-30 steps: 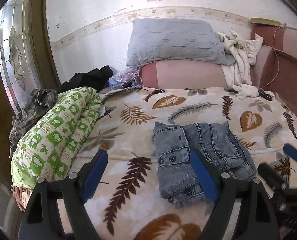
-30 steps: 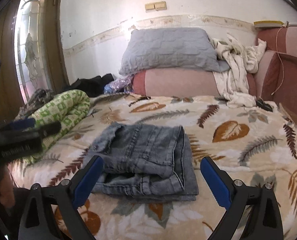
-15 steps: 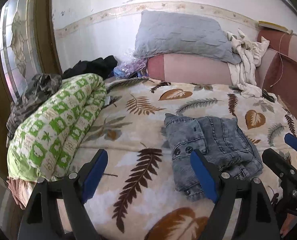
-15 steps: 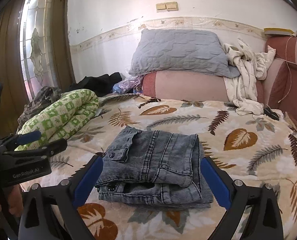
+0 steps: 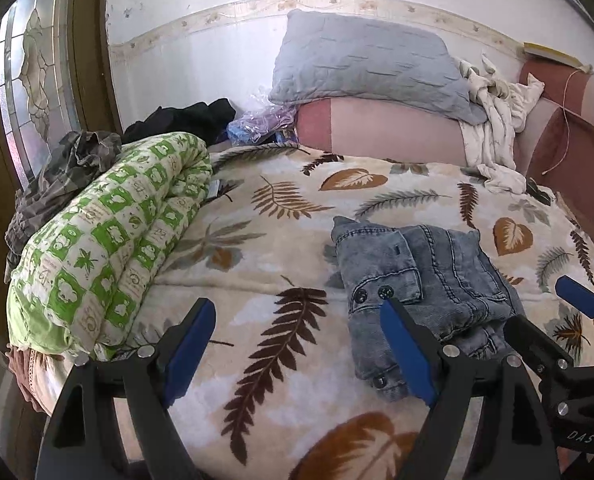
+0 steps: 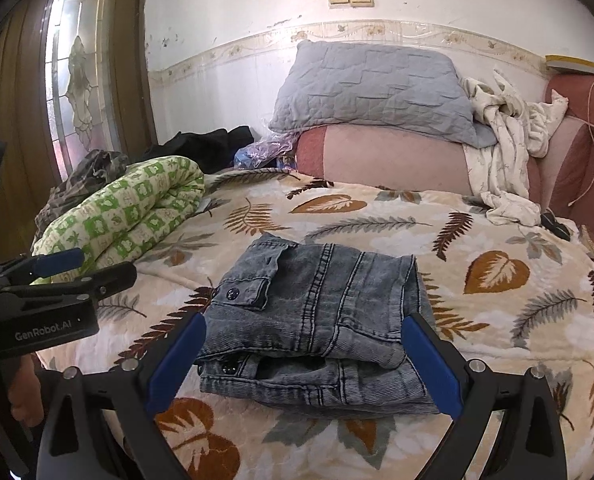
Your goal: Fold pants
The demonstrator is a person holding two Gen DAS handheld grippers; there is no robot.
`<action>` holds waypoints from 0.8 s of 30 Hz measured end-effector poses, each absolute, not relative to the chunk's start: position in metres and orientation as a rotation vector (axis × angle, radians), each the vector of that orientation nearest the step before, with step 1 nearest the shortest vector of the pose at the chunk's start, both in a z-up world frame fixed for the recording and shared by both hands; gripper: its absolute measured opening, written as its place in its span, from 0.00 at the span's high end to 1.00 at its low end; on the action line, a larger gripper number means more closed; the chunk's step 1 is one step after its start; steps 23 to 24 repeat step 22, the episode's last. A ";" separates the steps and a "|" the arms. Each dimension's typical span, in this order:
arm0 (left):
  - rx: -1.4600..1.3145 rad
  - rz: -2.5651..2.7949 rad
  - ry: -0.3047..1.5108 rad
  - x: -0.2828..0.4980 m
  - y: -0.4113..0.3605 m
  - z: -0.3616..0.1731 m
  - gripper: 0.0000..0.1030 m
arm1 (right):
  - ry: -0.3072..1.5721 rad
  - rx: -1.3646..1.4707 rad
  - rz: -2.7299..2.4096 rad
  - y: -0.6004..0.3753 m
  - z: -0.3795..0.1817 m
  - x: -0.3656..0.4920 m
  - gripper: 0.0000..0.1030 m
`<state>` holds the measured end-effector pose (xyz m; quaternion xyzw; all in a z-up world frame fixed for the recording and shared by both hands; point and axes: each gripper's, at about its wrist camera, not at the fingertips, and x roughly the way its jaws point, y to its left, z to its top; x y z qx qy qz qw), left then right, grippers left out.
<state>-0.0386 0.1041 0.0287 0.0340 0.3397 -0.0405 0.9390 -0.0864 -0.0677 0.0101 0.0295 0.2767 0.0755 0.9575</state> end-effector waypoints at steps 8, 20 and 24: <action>0.059 -0.104 0.716 -0.035 0.099 0.026 0.18 | 0.563 0.064 0.156 -0.066 0.008 -0.085 0.03; 0.022 -0.116 0.717 -0.030 0.098 0.028 0.17 | 0.565 0.095 0.177 -0.068 0.007 -0.083 0.03; 0.022 -0.116 0.717 -0.029 0.098 0.027 0.17 | 0.566 0.116 0.174 -0.072 0.006 -0.082 0.03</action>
